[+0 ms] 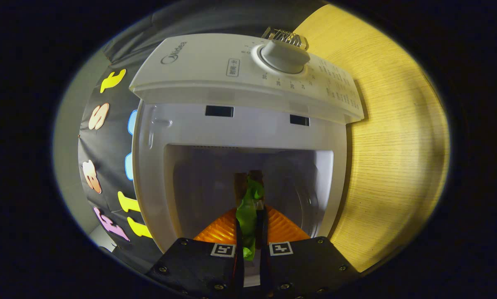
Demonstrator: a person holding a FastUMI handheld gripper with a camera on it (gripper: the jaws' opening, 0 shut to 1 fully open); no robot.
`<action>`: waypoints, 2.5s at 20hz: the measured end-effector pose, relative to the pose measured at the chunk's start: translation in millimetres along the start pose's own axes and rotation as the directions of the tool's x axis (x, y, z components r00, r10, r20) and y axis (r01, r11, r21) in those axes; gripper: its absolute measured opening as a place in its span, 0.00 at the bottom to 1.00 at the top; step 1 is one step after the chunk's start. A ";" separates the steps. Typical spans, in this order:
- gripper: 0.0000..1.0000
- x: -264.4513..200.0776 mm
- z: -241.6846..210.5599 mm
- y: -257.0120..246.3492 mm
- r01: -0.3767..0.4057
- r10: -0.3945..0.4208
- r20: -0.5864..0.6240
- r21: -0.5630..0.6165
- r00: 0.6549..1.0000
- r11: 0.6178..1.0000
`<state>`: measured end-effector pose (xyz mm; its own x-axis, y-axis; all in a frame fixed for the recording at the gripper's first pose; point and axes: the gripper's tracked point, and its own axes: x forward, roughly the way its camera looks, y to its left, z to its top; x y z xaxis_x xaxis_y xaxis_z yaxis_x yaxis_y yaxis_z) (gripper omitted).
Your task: Open the microwave, put the food inside, and close the microwave door.
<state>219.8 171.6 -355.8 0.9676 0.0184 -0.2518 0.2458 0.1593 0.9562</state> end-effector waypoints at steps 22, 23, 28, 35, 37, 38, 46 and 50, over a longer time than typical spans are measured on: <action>0.38 32.6 -33.6 -7.1 0.061 -0.063 -0.027 -0.087 0.998 0.994; 0.40 23.7 -32.5 -4.3 0.059 -0.063 -0.034 -0.118 0.997 0.991; 0.39 -39.4 -25.9 4.3 -0.019 -0.044 -0.138 -0.428 0.989 0.904; 0.39 -129.0 -15.2 36.3 -0.215 0.003 -0.261 -0.788 0.965 0.577; 0.39 -157.4 -19.0 52.4 -0.264 0.031 -0.286 -0.833 0.958 0.487; 0.40 -170.9 -24.4 60.3 -0.293 0.049 -0.305 -0.840 0.951 0.456; 0.23 -301.7 -67.4 98.8 -0.473 0.156 -0.451 -0.865 0.879 0.165; 0.05 -344.3 -105.3 97.1 -0.557 0.108 -0.552 -0.830 0.827 0.030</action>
<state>-95.6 284.7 -192.1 0.7948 0.5770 -0.1878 -0.5800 0.8134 0.0447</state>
